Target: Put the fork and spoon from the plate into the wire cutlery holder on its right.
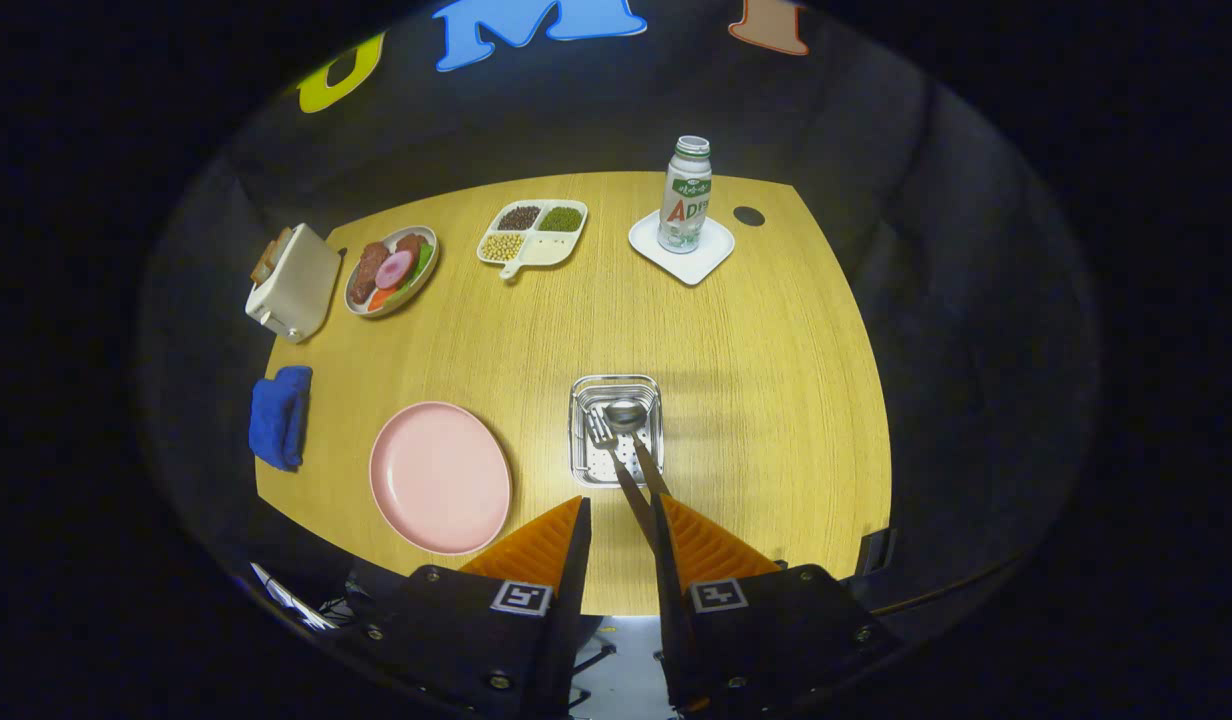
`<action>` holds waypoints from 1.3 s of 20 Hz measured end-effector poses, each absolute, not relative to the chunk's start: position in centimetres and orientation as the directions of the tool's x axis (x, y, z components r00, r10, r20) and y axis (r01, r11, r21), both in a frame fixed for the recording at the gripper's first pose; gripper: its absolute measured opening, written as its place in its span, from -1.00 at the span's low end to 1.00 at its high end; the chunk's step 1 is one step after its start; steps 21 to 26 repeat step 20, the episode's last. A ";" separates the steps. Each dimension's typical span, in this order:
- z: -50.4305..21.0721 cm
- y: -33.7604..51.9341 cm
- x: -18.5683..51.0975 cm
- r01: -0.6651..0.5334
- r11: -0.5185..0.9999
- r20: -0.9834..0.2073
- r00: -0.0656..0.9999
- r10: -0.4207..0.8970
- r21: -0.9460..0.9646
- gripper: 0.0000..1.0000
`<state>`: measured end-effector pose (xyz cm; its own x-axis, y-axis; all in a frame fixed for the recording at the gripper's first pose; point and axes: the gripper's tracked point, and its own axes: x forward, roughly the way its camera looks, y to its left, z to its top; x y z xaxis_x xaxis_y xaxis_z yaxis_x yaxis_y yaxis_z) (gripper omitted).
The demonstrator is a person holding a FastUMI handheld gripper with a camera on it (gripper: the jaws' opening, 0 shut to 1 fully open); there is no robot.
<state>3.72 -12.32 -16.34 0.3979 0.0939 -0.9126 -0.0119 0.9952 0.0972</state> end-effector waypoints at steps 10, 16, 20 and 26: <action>-2.6 -10.1 9.5 0.030 0.989 -0.541 0.839 0.056 0.148 -0.29; 5.7 -10.2 10.1 0.051 0.995 -0.270 0.963 -0.026 0.089 -0.29; 9.7 -10.3 9.7 0.058 0.998 -0.131 0.990 -0.055 0.019 -0.29; 9.7 -10.3 9.7 0.058 0.998 -0.131 0.990 -0.055 0.019 -0.29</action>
